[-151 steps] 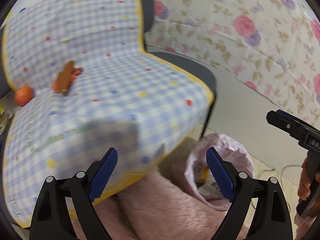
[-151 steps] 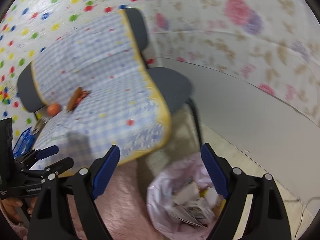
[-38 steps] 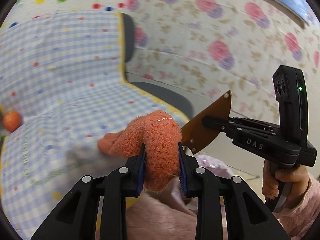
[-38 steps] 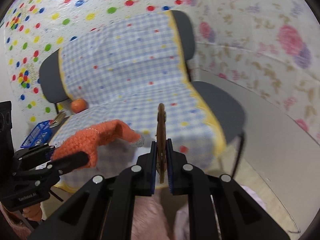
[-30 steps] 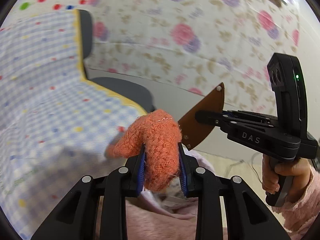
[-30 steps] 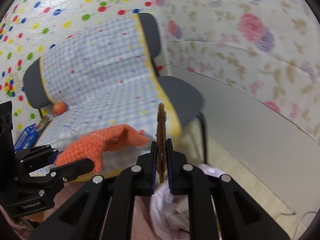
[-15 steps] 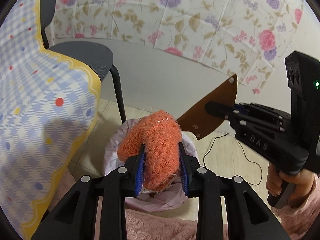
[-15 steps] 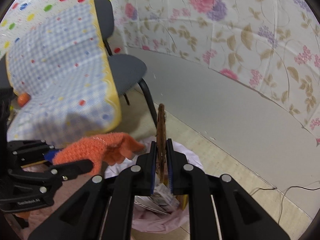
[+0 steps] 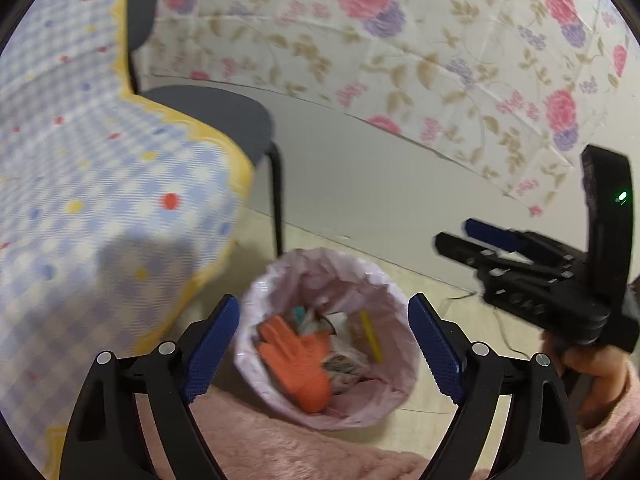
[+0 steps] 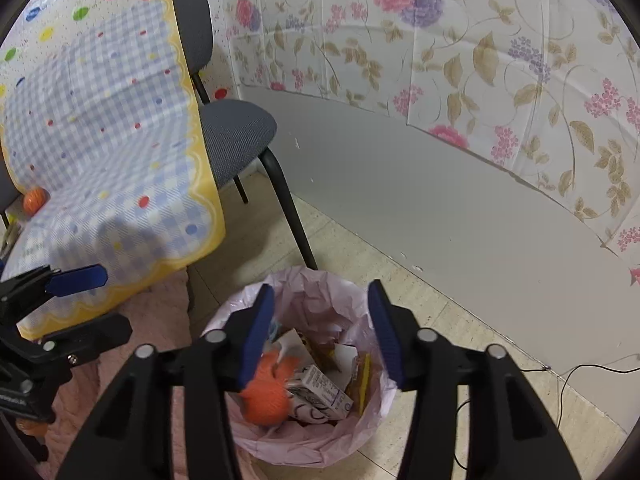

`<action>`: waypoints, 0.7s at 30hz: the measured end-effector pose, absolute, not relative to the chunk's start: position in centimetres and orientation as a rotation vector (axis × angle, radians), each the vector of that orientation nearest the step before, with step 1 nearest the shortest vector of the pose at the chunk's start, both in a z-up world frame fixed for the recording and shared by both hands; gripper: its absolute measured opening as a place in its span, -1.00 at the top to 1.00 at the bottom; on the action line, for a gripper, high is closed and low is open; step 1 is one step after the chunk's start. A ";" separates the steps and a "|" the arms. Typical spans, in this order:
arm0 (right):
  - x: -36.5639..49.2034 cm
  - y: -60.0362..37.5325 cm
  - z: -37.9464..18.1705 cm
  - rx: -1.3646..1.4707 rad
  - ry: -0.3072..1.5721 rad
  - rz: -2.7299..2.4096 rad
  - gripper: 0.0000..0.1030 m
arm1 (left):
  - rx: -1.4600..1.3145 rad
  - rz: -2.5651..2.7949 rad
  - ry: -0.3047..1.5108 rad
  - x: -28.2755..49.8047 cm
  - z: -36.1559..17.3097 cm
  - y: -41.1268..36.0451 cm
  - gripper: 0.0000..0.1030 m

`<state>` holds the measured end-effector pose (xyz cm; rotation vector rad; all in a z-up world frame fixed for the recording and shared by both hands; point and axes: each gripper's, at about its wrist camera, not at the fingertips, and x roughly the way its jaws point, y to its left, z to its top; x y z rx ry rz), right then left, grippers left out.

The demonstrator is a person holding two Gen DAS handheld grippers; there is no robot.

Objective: Collect trash

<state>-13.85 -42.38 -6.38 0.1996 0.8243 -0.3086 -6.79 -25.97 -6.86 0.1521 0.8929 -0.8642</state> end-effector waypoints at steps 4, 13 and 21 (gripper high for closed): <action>-13.7 -41.3 -5.6 0.218 0.820 -0.265 -0.41 | 0.180 -0.794 0.872 -7.0 -6.4 -24.6 -0.69; -13.1 -38.2 -2.2 0.215 0.770 -0.184 -0.88 | 0.187 -0.625 0.813 -6.7 -3.3 -20.2 -0.74; -9.7 -33.4 2.2 0.211 0.695 0.007 -0.88 | 0.134 -0.402 0.768 -5.4 0.5 -13.7 -0.82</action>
